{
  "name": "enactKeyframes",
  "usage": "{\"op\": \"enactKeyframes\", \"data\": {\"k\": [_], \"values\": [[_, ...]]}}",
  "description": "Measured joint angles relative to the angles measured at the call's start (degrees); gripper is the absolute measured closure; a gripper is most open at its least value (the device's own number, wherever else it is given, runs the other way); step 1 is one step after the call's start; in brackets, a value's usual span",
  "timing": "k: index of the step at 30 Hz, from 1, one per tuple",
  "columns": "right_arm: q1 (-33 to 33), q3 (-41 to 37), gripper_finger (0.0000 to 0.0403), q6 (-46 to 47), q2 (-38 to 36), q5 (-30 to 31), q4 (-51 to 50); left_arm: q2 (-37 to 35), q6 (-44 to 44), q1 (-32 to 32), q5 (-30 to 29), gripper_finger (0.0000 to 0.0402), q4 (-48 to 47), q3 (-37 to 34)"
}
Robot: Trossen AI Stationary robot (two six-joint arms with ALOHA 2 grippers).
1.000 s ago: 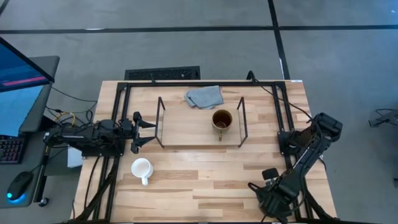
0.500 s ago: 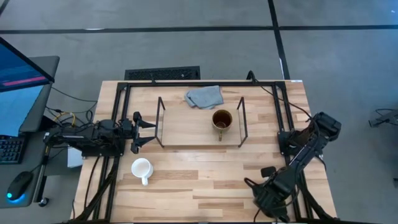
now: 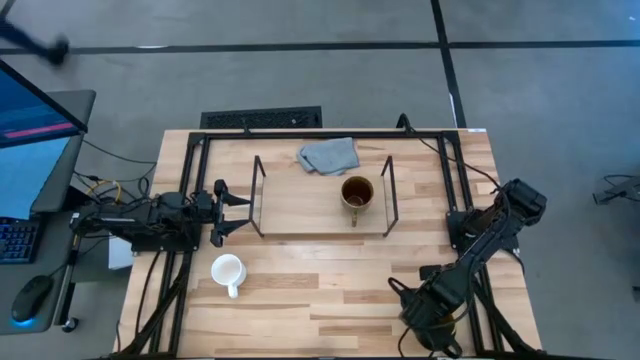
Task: Stack small to large cups/mugs on shelf
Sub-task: Put the black mug on the shelf
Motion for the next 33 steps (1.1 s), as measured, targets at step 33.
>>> {"op": "enactKeyframes", "data": {"k": [33], "values": [[-15.31,24.67,0.0378,-7.06,-0.09,11.38,-31.01,-0.02,-2.99,0.0,0.44,0.0136,0.01,0.0]]}}
